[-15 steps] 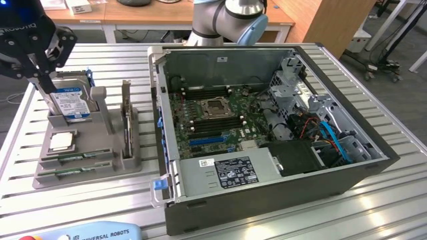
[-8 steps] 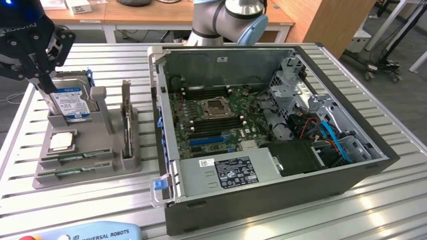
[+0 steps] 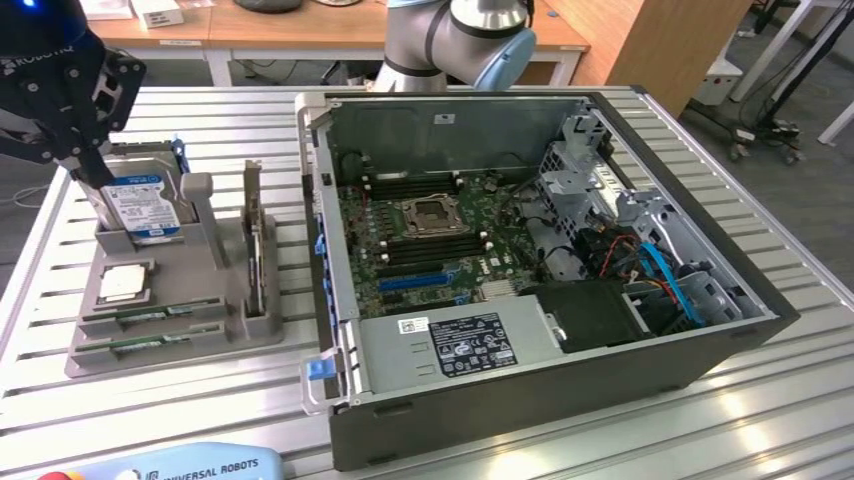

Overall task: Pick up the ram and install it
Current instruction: 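Pick up the ram and move it above insertion slot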

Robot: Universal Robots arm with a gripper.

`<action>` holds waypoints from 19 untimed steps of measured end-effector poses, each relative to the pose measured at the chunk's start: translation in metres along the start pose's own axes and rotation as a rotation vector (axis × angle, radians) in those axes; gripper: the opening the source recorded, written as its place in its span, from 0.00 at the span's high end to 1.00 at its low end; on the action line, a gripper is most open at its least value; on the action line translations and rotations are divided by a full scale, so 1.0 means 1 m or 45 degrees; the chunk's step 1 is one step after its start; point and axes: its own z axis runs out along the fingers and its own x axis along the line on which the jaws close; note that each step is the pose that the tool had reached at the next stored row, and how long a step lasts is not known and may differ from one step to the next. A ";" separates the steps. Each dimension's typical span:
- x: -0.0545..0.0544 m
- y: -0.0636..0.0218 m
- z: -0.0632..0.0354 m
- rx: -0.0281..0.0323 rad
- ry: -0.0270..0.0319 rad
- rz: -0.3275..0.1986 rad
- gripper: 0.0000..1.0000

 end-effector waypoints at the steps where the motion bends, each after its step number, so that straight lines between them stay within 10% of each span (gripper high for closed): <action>1: 0.000 0.0000 0.0001 0.0001 0.0009 -0.023 0.90; 19: 0.000 0.0000 0.0008 0.0004 0.0190 -0.439 0.90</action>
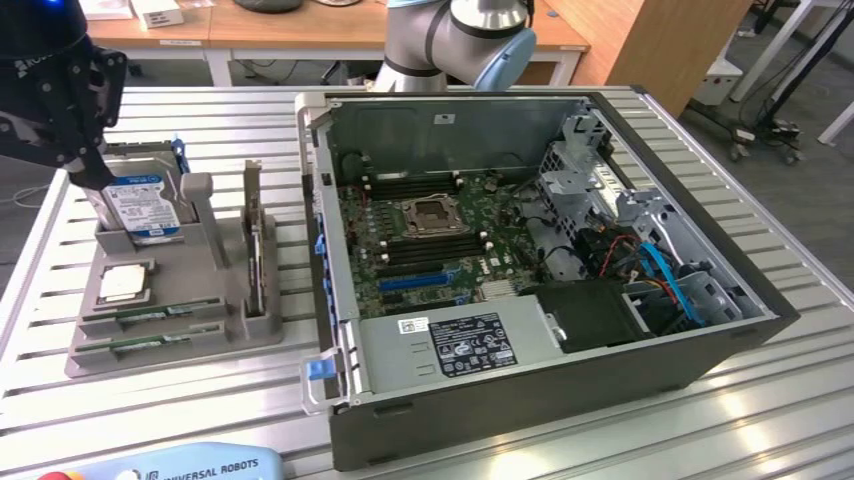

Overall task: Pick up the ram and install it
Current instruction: 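Pick up the ram and move it above insertion slot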

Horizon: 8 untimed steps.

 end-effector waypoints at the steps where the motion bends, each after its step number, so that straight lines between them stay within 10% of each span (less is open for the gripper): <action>1: 0.000 0.0000 0.0000 0.0000 0.0011 -0.025 0.90; 8: 0.000 0.0000 0.0003 0.0002 0.0080 -0.187 0.90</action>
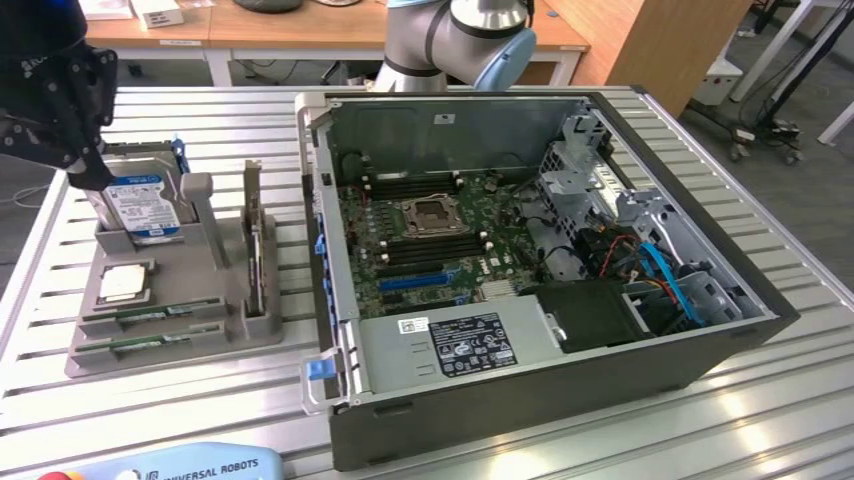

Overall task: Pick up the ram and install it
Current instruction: 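Pick up the ram and move it above insertion slot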

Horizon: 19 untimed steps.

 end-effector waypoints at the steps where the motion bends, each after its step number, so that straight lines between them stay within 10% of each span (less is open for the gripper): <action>1: 0.000 0.0000 0.0000 0.0000 0.0011 -0.023 0.90; 19: 0.000 0.0000 0.0005 0.0002 0.0161 -0.371 0.90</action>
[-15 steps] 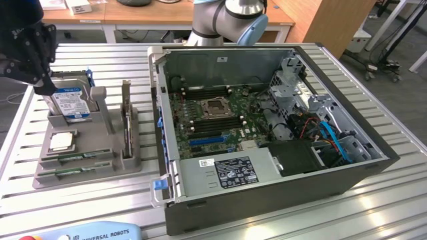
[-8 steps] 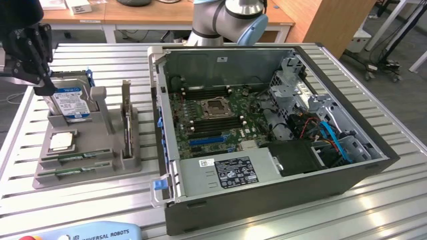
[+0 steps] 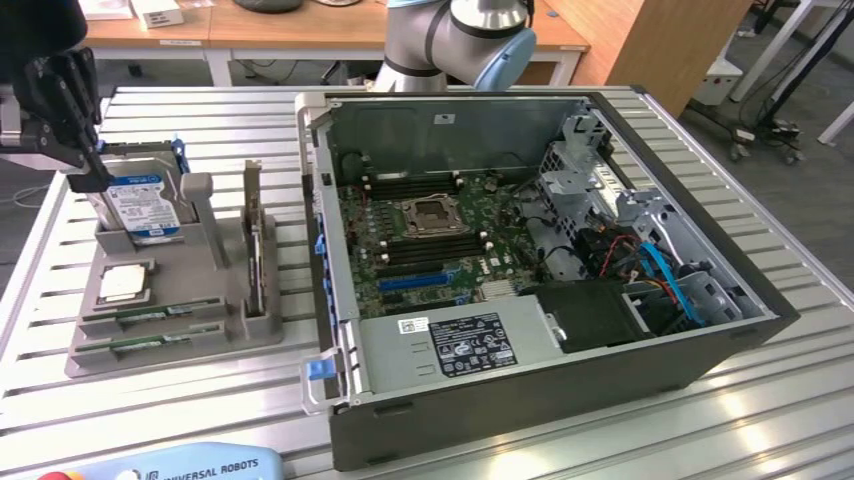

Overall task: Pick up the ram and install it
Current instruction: 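Pick up the ram and move it above insertion slot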

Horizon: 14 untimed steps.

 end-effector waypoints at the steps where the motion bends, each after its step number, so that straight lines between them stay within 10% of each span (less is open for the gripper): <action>1: 0.000 0.0000 0.0000 0.0001 0.0000 0.000 0.90; 14: 0.000 -0.0002 0.0035 0.0001 0.0000 -0.001 0.90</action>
